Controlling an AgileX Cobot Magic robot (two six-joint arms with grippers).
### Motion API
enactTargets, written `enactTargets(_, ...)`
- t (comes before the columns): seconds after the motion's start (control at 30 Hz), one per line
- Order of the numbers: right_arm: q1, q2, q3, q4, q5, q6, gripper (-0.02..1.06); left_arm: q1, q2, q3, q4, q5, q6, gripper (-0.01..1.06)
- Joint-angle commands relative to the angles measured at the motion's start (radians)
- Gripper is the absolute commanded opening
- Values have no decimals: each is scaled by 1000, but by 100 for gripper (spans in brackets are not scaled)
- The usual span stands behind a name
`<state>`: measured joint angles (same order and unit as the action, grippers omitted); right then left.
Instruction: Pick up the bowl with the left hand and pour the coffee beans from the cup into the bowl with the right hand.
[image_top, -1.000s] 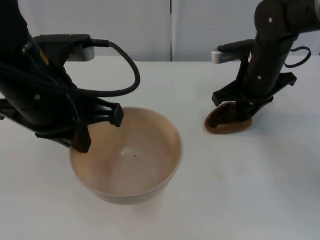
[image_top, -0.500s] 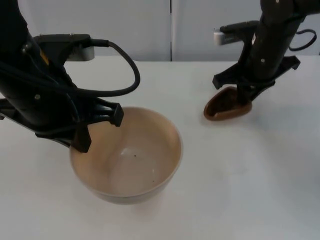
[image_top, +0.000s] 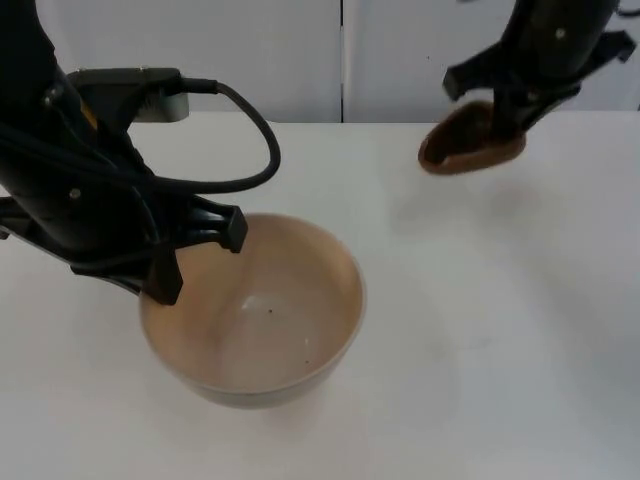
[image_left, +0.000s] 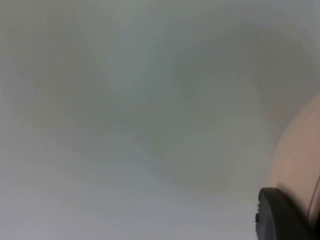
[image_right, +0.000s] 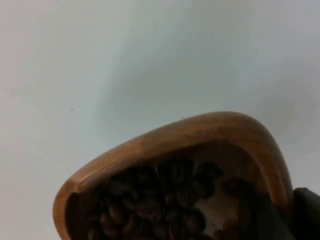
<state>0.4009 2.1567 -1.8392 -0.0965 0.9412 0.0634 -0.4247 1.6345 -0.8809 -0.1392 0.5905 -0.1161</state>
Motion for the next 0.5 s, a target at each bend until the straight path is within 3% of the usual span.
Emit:
enactTargets(0.0, 4, -76, -3, 18, 60, -34, 0, -3, -9, -3, -10, -1, -9, 0)
enactTargets(0.47, 4, -268, -3, 49, 226, -82, 0, -3, -9, -3, -107, 2, -9, 0)
